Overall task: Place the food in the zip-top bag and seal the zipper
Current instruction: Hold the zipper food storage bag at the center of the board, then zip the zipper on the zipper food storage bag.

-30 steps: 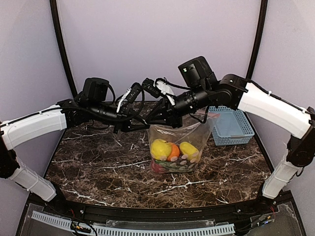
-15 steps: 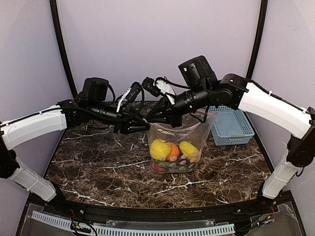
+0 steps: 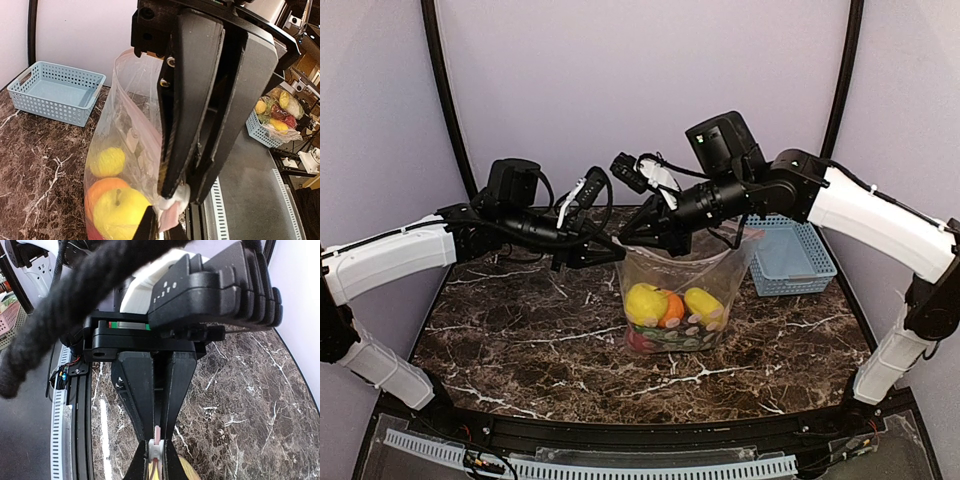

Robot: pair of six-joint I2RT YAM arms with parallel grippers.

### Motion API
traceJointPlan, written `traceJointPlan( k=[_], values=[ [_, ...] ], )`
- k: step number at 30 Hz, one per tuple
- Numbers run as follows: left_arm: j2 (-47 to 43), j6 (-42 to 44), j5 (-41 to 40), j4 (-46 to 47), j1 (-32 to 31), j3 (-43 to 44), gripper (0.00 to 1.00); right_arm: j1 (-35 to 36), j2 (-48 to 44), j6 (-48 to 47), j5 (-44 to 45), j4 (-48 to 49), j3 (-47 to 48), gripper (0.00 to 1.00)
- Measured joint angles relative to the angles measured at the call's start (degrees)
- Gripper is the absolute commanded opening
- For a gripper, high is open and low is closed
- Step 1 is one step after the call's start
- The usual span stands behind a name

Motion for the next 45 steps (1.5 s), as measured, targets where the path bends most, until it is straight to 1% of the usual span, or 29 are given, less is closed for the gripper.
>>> traceJointPlan(
  k=[4,16,22,45],
  values=[
    [0.0,0.0,-0.1,0.2,0.0,0.0,0.01,0.1,-0.3,0.2,0.3,0.0,-0.1,0.00],
    [-0.1,0.0,-0.2,1.6,0.0,-0.8,0.01,0.2,-0.3,0.4,1.2,-0.1,-0.1,0.00],
    [-1.2,0.0,-1.6,2.1,0.0,-1.9,0.01,0.2,-0.4,0.4,2.8,-0.4,-0.2,0.00],
    [-2.8,-2.2,-4.4,4.9,0.3,-3.5,0.01,0.0,-4.6,0.6,7.2,-0.9,-3.8,0.00]
  ],
)
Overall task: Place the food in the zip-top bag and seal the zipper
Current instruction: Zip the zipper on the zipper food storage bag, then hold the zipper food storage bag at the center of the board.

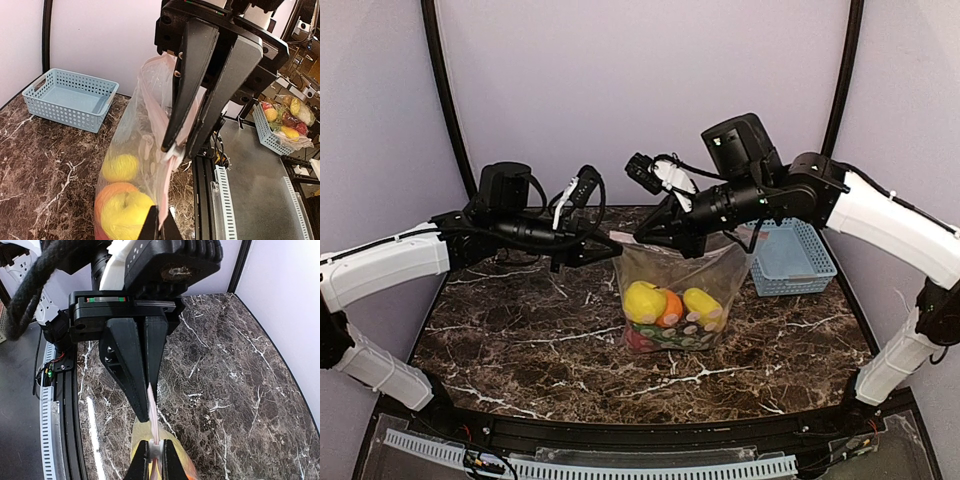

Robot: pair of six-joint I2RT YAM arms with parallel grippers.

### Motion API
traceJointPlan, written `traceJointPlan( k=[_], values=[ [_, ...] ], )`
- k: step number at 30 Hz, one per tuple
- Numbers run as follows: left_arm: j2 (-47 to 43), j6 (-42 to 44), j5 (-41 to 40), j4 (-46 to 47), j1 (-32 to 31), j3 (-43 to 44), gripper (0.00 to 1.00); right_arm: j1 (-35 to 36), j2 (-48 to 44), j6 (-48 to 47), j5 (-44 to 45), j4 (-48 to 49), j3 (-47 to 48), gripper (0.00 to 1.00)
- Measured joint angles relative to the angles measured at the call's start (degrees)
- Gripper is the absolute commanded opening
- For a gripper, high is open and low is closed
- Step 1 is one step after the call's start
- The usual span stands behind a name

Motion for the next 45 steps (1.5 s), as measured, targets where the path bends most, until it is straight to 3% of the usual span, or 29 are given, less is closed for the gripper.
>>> traceJointPlan(
  k=[11,13,15,17,24,26,34,40,45],
  values=[
    [-0.7,-1.9,0.1,2.5,1.6,-1.1,0.01,-0.8,-2.2,0.6,1.4,-0.1,-1.5,0.00],
    [-0.7,-2.0,0.6,2.8,1.7,-1.1,0.10,-0.9,-2.3,0.7,1.3,-0.2,-1.5,0.00],
    [-0.7,-2.4,1.9,3.3,1.8,-1.2,0.27,-1.0,-2.4,0.9,0.9,-0.6,-1.5,0.00],
    [-0.7,-2.4,3.3,4.2,2.0,-1.2,0.37,-1.2,-2.4,1.0,0.5,-1.4,-1.5,0.00],
    [-0.7,-3.5,5.2,5.7,2.0,-1.3,0.45,-1.3,-1.7,1.0,-1.0,-1.7,-1.5,0.00],
    [-0.7,-3.6,5.3,5.7,2.0,-1.3,0.44,-1.3,-1.3,1.0,-1.4,-1.7,-1.4,0.00],
    [-0.2,-5.2,5.9,7.1,2.0,-1.3,0.17,-1.3,-0.5,1.0,-2.3,-1.7,-1.3,0.00],
    [0.4,-5.7,6.1,7.7,2.0,-1.3,0.15,-1.3,-0.5,1.0,-2.4,-1.7,-1.3,0.00],
    [0.5,-6.0,6.0,7.6,2.0,-1.3,0.01,-1.4,-0.5,1.0,-2.4,-1.7,-1.3,0.00]
  ],
)
